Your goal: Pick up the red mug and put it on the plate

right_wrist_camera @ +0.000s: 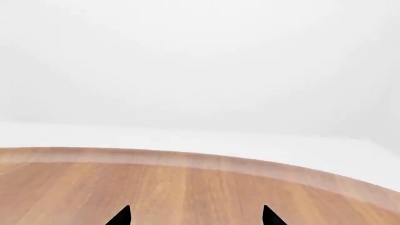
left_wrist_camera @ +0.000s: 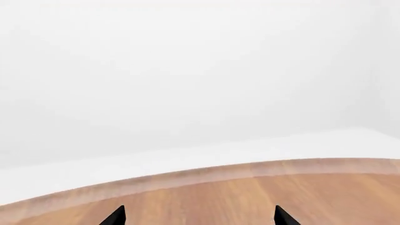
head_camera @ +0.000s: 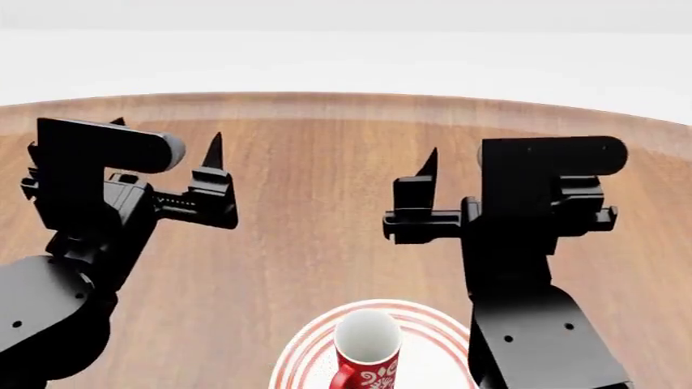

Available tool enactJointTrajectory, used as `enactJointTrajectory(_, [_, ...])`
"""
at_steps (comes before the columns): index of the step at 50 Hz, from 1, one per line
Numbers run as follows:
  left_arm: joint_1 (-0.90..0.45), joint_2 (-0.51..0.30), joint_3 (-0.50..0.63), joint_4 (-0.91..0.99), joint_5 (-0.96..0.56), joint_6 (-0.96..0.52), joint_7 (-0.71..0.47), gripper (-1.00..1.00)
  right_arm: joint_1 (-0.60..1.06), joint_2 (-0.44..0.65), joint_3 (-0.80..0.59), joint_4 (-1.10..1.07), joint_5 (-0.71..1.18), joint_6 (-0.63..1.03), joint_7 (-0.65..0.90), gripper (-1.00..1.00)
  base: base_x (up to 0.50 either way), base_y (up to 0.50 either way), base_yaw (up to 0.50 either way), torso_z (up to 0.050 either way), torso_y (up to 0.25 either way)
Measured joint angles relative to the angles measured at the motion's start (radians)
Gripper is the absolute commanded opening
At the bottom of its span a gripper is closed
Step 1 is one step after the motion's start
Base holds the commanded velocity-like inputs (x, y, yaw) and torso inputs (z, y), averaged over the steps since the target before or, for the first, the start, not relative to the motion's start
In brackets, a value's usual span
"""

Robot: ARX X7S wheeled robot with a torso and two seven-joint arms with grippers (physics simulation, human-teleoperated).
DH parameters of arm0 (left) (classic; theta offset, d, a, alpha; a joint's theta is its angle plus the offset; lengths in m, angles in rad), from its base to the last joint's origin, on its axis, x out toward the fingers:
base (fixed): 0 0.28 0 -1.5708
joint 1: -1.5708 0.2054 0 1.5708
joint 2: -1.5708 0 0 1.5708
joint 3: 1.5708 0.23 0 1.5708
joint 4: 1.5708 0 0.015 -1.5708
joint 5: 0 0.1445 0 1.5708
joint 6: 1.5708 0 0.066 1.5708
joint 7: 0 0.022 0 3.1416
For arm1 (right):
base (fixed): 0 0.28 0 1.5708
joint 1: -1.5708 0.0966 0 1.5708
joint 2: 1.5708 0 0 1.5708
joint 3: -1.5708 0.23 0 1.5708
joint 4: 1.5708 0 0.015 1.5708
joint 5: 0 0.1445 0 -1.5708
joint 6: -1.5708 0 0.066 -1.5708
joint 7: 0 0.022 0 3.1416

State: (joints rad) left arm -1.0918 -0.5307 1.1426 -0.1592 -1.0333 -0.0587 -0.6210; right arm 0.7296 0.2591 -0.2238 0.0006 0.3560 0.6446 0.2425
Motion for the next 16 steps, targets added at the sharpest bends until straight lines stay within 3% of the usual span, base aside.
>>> enactJointTrajectory(16, [-0.035, 0.025, -0.013, -0.026, 0.006, -0.017, -0.032, 1.0, 0.011, 0.009, -0.015, -0.081, 0.006, 0.026, 0.013, 1.0, 0.0, 0.0, 0.0, 0.0, 0.0])
